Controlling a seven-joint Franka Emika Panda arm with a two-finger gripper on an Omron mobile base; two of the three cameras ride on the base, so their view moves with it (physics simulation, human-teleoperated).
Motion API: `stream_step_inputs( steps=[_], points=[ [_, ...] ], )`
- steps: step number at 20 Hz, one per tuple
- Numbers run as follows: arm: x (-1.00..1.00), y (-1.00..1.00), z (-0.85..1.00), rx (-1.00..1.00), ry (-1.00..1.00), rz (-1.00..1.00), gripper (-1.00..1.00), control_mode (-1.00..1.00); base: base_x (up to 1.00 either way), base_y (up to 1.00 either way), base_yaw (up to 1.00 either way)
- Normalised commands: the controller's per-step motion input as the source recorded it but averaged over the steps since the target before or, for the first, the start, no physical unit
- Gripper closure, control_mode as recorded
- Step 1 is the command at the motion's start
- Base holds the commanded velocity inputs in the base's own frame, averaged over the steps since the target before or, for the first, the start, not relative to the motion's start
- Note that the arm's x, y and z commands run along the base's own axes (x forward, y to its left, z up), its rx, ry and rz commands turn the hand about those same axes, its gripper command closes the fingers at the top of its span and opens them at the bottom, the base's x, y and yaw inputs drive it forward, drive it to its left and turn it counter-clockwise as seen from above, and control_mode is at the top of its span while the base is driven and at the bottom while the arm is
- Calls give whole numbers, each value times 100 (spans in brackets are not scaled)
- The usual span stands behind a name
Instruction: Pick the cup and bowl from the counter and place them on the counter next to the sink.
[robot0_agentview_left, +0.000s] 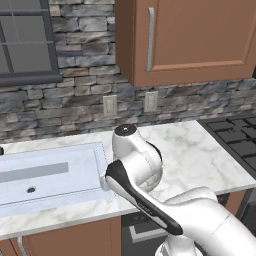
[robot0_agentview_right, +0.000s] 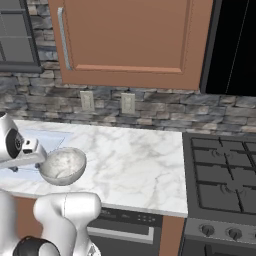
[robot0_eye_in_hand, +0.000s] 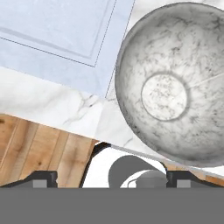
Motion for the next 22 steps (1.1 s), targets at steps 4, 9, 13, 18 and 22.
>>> stream_step_inputs(
  steps=[4, 9, 13, 18, 22],
  points=[
    [-53, -25, 16, 4, 0, -16, -100, -100, 0, 0, 0],
    [-19, -41, 36, 9, 0, -21, -100, -100, 0, 0, 0],
    [-5, -55, 39, 11, 0, -23, -100, -100, 0, 0, 0],
    [-14, -49, 30, 11, 0, -20, -100, -100, 0, 0, 0],
    [-19, -48, 23, 7, 1, -17, -100, -100, 0, 0, 0]
  ],
)
